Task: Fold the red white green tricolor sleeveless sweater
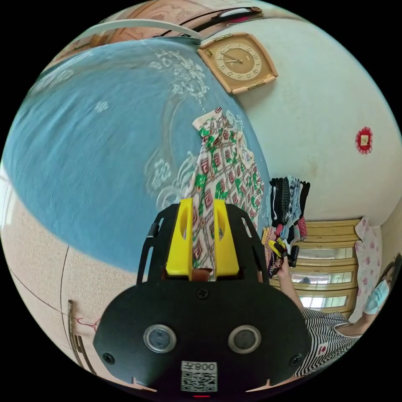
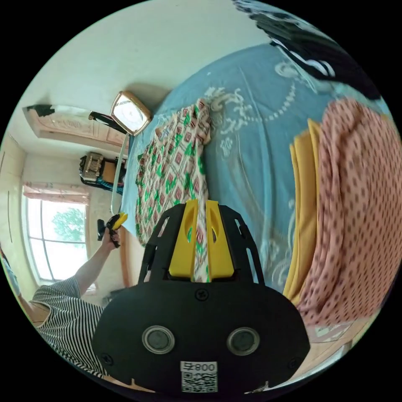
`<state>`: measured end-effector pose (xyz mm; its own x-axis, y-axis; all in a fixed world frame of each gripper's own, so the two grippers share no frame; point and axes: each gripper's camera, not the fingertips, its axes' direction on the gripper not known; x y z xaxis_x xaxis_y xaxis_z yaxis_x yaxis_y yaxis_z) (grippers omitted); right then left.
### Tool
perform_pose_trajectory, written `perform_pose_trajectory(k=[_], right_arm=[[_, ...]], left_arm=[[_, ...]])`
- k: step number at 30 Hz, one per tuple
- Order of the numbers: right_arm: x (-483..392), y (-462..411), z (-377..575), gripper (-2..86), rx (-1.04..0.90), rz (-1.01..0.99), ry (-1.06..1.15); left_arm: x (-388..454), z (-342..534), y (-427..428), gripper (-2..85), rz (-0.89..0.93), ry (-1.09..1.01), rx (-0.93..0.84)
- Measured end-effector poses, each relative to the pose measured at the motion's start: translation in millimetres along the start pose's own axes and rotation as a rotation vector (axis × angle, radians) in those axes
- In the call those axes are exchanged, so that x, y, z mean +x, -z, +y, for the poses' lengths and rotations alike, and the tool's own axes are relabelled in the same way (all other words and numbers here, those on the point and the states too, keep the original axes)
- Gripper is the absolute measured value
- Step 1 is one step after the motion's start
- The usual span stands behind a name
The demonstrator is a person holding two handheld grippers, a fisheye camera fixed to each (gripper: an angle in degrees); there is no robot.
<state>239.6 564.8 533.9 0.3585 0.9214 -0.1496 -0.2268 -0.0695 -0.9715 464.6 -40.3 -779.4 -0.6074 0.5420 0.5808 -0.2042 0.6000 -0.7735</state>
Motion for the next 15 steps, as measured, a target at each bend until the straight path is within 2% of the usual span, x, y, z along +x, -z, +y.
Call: perform_pose_trajectory(k=[4,7,15], right_arm=[[-31.3,-30.3,-96.3,5.1,-0.002,0.138,0.075],[-41.3,-53.2,-147.5,5.7,-0.007,0.171,0.099],[-59.7,-98.2,-208.4,5.8,-0.014,0.232,0.173]], left_arm=[[17.7,-67.8,-30.6,7.8,-0.048,-0.035,0.032],[24.5,-119.6,-52.9,7.9,-0.084,-0.048,0.069],[28.2,-200.8,-121.4,3.3,-0.237,-0.115,0.040]])
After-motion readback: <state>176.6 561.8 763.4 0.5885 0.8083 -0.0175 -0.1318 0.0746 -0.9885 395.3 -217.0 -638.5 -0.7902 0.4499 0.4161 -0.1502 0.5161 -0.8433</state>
